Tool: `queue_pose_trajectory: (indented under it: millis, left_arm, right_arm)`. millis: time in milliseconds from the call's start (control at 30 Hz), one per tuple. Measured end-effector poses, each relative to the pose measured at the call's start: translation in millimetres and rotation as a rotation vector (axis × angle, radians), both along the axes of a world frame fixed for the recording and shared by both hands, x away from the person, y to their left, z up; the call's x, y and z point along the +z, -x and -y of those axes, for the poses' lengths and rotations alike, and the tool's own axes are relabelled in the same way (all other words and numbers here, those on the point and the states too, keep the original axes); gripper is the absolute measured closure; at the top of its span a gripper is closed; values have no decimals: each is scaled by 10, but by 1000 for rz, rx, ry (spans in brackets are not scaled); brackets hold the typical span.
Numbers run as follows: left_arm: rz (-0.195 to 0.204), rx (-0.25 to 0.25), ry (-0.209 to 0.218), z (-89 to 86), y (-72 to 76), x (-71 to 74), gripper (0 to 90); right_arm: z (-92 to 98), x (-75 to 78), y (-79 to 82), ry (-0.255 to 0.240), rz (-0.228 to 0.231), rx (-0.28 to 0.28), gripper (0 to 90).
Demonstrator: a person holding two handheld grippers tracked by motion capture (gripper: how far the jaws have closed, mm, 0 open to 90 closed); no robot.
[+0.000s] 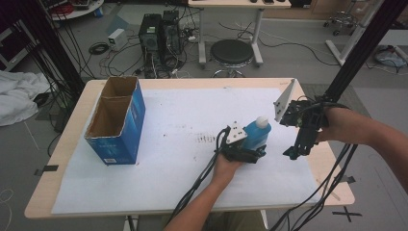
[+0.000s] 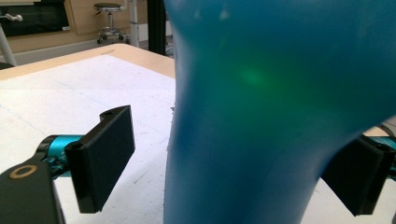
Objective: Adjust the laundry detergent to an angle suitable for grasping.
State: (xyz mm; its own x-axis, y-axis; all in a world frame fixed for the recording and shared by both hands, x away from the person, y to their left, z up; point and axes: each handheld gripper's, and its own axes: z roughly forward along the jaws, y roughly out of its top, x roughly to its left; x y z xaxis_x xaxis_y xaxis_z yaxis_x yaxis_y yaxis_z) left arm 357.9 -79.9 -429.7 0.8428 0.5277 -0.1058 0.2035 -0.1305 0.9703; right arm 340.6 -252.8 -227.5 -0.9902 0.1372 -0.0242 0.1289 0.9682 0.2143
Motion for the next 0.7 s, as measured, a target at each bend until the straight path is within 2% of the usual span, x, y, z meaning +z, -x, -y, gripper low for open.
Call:
queue_pose_trajectory:
  millis: [133, 333, 367, 600, 700]
  left_arm:
    - [6, -6, 4, -8, -1, 7, 146]
    - [3, 0, 5, -17, -7, 8, 149]
    - [5, -7, 6, -18, -6, 8, 179]
    - [12, -7, 5, -9, 4, 10, 211]
    - [23, -6, 10, -9, 12, 19, 255]
  right_arm:
    - [-4, 0, -1, 1, -1, 1, 23]
    - [-12, 0, 1, 4, 0, 1, 23]
    - [-13, 2, 4, 5, -2, -1, 23]
    - [-14, 2, 12, 3, -1, 1, 23]
    - [-16, 2, 13, 3, 1, 2, 23]
